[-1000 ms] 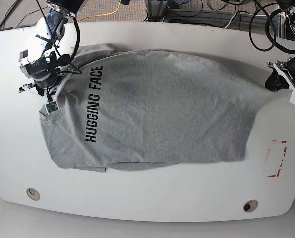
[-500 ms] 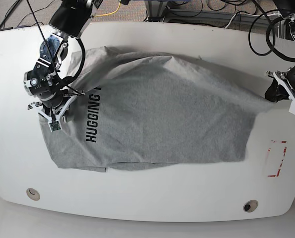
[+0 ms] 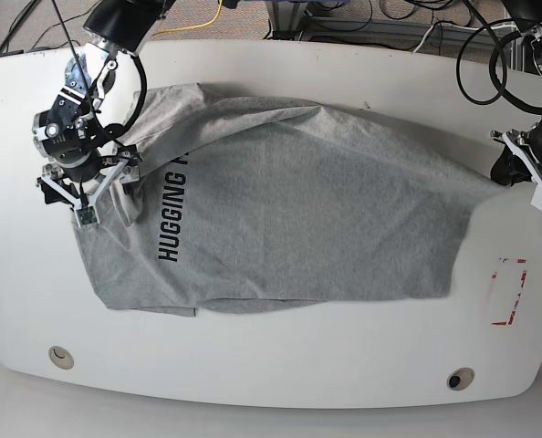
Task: Layout the t-shirt on the table in an organized manner, then fold the t-shirt properly
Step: 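Release the right gripper and move it to the shirt's shoulder corner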
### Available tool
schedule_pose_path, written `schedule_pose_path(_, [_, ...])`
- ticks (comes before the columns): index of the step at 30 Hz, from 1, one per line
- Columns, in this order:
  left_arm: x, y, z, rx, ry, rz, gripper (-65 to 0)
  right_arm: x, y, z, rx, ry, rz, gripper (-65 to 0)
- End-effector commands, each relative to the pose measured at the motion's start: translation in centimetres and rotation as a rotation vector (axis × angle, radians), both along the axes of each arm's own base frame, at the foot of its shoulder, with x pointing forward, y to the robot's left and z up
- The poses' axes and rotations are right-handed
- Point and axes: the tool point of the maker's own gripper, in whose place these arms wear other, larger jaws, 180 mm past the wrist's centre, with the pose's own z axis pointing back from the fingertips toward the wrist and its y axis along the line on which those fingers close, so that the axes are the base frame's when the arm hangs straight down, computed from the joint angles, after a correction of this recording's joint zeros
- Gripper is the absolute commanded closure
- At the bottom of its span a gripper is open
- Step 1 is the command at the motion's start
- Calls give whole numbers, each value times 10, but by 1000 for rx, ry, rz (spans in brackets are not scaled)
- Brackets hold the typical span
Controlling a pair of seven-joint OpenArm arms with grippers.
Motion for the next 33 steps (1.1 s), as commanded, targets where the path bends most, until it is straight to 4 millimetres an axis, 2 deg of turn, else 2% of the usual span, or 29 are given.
schedule_pose_path(1, [7,2,14,8,-51,-7,-6,-10,0,7,-22,-24,10,-580])
schedule_pose_path(4, [7,2,14,8,-51,-7,-6,-27,6,-6,-6,15,4,-580])
schedule_pose_path(8, [7,2,14,8,-51,-7,-6,-49,-3,-19,15,57,-55,-580])
schedule_pose_path(14, [7,2,14,8,-51,-7,-6,-71,-16,-36,62,98,-155,-580])
schedule_pose_path(20, [7,2,14,8,-51,-7,-6,-88,-17,-51,80,159,-182,-580])
schedule_pose_path(24, [7,2,14,8,-50,-8,-6,-86,-14,-38,88,130,-178,-574])
schedule_pose_path(29, [7,1,14,7,-49,-11,-6,-78,-12,-6,53,64,-159,-545])
schedule_pose_path(33, [8,-7,9,6,-34,-39,-6,-62,-5,6,75,38,-139,-545])
